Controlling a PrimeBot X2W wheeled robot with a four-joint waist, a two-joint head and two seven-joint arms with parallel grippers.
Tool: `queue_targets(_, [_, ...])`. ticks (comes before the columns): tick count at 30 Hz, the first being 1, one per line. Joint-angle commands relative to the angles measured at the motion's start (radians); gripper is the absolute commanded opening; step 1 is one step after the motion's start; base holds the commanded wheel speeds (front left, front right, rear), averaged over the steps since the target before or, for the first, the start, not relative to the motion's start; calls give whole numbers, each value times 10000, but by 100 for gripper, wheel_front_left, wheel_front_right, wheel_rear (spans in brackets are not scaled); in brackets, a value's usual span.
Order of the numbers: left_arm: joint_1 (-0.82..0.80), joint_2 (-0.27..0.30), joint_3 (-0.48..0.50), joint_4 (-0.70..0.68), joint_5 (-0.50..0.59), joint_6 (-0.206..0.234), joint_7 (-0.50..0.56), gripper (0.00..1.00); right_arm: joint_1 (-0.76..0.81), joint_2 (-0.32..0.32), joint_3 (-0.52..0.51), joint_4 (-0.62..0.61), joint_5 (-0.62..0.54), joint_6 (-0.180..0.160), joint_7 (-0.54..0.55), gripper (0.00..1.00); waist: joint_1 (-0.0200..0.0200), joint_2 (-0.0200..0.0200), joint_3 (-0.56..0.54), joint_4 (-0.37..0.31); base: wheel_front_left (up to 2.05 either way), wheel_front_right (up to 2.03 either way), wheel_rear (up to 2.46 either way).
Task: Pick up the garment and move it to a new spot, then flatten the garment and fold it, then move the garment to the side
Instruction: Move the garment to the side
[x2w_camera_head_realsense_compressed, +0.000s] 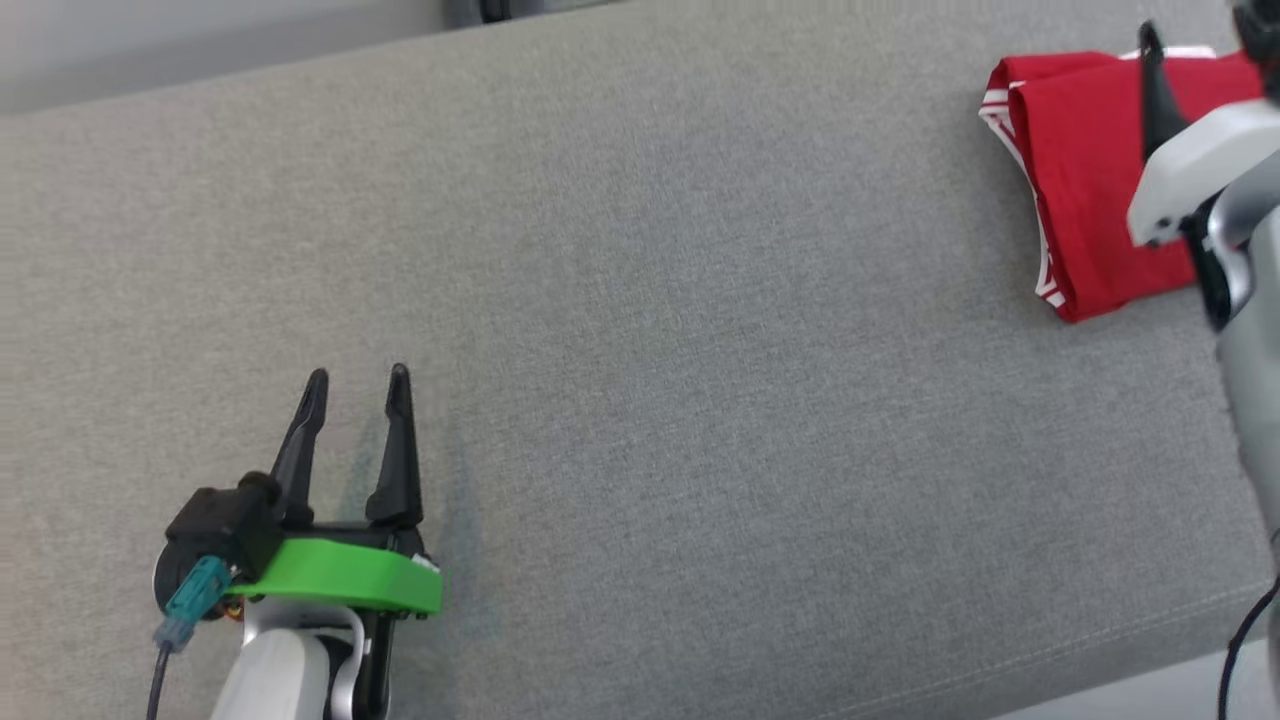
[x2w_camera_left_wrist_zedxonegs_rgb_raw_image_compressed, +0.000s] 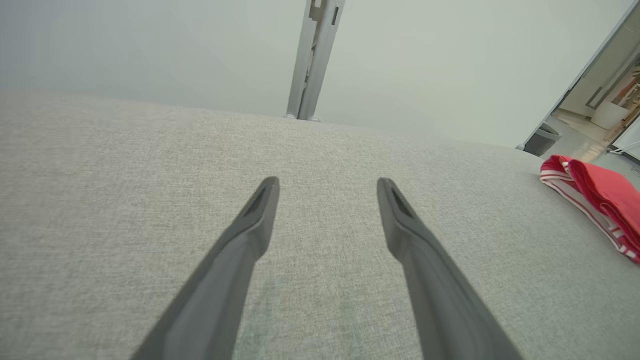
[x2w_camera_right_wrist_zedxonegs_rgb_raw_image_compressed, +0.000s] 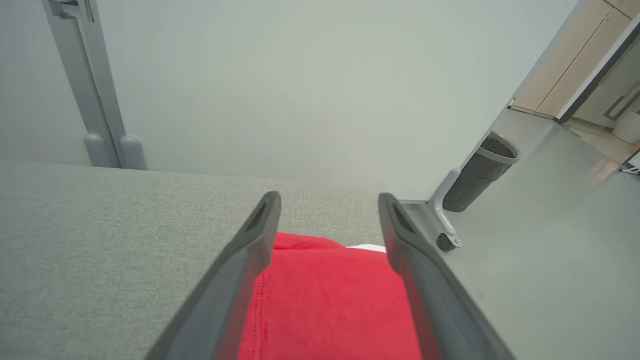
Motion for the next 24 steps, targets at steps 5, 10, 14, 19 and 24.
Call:
queue_targets(5, [680, -122, 536, 77, -58, 66, -25, 100, 1521, 865, -516, -534, 2, -18, -376, 100, -1, 0, -1331, 599, 0, 0, 0])
queue_targets(10, [1193, -217, 879, 150, 20, 49, -25, 100, 2883, 1757, -695, -1370, -62, -18, -441, 100, -1, 0, -1816, 793, 0, 0, 0])
queue_targets(14, [1564, -284, 1062, 231, 77, 26, -25, 100, 4178, 2252, -548, -2387, 32, -18, -443, 100, -1, 0, -2176, 908, 0, 0, 0])
queue_targets(19, [2003, -345, 1065, 351, 148, 21, -26, 100, 5701, 2466, -468, -3527, 310, -18, -444, 100, -1, 0, -2542, 1055, 0, 0, 0])
queue_targets(24, [2478, -401, 991, 400, 62, 13, -26, 100, 7193, 2477, -67, -4619, 1230, -18, -447, 100, -1, 0, -2810, 1159, 0, 0, 0])
